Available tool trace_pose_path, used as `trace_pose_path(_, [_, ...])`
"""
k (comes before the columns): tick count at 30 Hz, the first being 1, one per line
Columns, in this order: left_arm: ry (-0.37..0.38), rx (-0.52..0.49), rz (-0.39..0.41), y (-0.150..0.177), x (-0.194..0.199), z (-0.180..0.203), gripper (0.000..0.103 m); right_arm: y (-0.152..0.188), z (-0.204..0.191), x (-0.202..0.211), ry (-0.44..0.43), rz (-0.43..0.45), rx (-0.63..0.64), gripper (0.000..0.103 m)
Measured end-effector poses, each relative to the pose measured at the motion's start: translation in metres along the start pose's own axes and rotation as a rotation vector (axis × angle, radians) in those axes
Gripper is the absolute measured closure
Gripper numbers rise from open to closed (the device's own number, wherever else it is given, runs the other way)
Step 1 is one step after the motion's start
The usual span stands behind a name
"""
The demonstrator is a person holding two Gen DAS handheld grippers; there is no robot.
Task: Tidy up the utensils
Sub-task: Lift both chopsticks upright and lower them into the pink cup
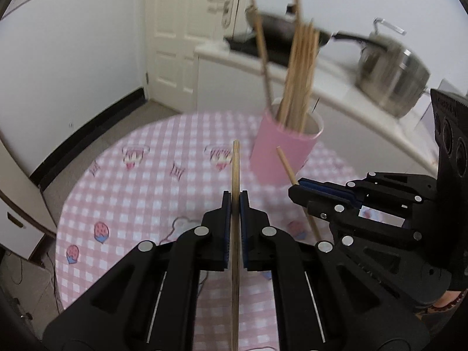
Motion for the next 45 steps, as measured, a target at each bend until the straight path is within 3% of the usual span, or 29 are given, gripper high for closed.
trace_pose_path(10, [0.064,0.002,0.18,-0.025,0.058,0.031,0.097,-0.011,0.016,0.064,0.028,0.141,-0.029,0.099])
trace_pose_path(24, [0.106,-0.005,0.339,-0.072,0.087,0.072,0.097,-0.045,0.049,0.117,0.139,0.342,-0.072,0.099])
trace_pose_path(37, [0.122,-0.027,0.48,-0.121,0.104,0.106,0.097,-0.082,0.083,0.121,0.221,0.492,-0.103,0.099])
trace_pose_path(45, [0.093,-0.032,0.515,-0.128,0.085,0.111,0.097,-0.091,0.09,0.115,0.268,0.564,-0.093,0.099])
Point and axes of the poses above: each gripper's, at about its wrist camera, not at the fingertips, and x roughly against the way its jaws point, z to its right, y to its underside, the point moved 4 cm from there along -x, roughly the way its jaws point, and after that the axes turned 8 degrees about x, right-handed, at the moved point
